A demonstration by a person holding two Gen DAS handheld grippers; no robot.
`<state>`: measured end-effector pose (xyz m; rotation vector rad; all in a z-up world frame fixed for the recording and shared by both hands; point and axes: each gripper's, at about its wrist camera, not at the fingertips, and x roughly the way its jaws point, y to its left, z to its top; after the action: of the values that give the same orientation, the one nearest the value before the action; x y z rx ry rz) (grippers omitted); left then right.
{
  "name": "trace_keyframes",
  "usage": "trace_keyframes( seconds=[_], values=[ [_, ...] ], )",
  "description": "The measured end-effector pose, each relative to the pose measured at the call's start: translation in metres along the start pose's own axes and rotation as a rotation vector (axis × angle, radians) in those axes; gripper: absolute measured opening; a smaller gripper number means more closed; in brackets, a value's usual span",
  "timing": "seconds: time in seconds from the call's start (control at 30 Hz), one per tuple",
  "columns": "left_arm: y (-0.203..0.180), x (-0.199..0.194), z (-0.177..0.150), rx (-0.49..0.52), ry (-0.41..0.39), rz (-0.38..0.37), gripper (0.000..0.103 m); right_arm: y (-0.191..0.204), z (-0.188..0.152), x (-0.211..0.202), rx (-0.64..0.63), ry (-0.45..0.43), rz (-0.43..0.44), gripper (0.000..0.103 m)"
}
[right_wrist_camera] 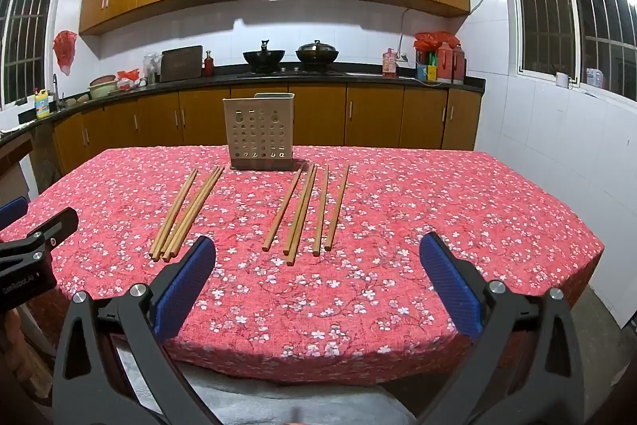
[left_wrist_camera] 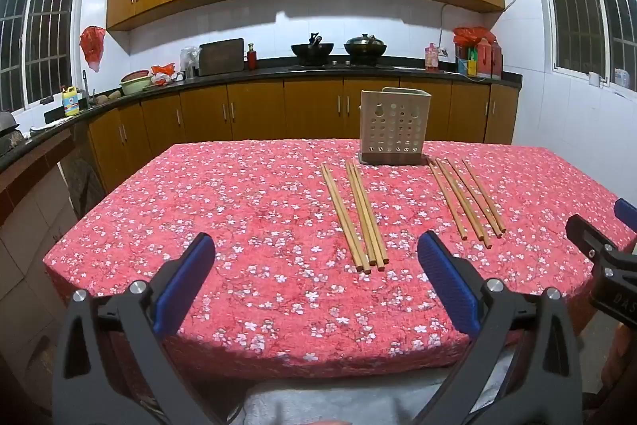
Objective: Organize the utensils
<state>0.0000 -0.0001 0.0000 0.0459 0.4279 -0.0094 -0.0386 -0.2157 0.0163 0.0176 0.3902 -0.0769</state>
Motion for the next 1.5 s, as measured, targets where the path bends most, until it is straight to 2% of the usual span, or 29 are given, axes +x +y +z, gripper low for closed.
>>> trace_keyframes(
  seconds=[1.5],
  values=[
    [0.0000, 0.0006, 0.0000, 0.001, 0.012, 0.000, 0.099, -0.0012, -0.0014, 0.0033, 0.005, 0.010, 0.002, 0.101]
  ],
)
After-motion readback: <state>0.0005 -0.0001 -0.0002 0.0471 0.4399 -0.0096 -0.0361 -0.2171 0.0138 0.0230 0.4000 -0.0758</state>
